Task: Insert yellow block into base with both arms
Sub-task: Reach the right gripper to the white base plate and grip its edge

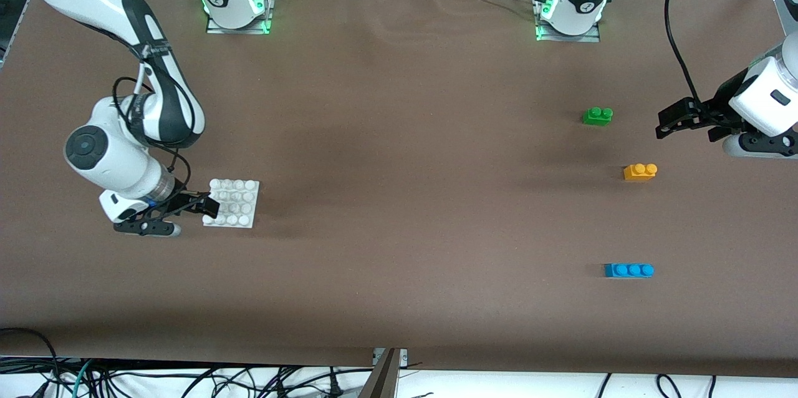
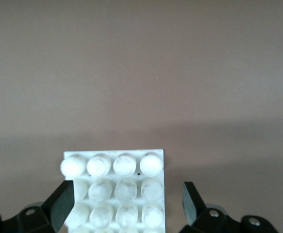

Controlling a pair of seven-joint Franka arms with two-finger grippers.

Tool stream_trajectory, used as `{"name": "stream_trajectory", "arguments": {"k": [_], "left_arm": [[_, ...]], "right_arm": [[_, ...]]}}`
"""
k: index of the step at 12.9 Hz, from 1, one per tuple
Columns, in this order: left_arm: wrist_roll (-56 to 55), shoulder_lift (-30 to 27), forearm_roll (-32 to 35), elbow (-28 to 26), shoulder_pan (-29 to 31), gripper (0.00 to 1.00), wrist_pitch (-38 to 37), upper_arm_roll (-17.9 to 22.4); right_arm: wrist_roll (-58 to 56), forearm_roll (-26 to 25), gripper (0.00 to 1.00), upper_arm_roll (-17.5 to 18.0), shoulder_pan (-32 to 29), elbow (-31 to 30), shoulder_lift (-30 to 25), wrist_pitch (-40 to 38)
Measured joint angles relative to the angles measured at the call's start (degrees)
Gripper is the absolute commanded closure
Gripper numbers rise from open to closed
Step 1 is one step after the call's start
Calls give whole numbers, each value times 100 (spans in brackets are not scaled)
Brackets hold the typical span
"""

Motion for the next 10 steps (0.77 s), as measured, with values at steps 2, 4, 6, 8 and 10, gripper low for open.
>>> {"name": "stream_trajectory", "arguments": {"k": [2,4,6,8,10], "left_arm": [[0,1,0,0,0,0,0,0],[0,1,0,0,0,0,-1,0],[0,1,0,0,0,0,-1,0],[0,1,0,0,0,0,-1,0],[0,2,0,0,0,0,-1,0]], "right_arm": [[11,1,1,-2,-7,-263,33,354],[15,1,1,-3,-11,-528,36,700],[15,1,1,-3,-14,-787,38,1044],[15,1,1,-5,-28,-914,53,1182],[14,1,2,-5,-60,-936,67,1207]]}}
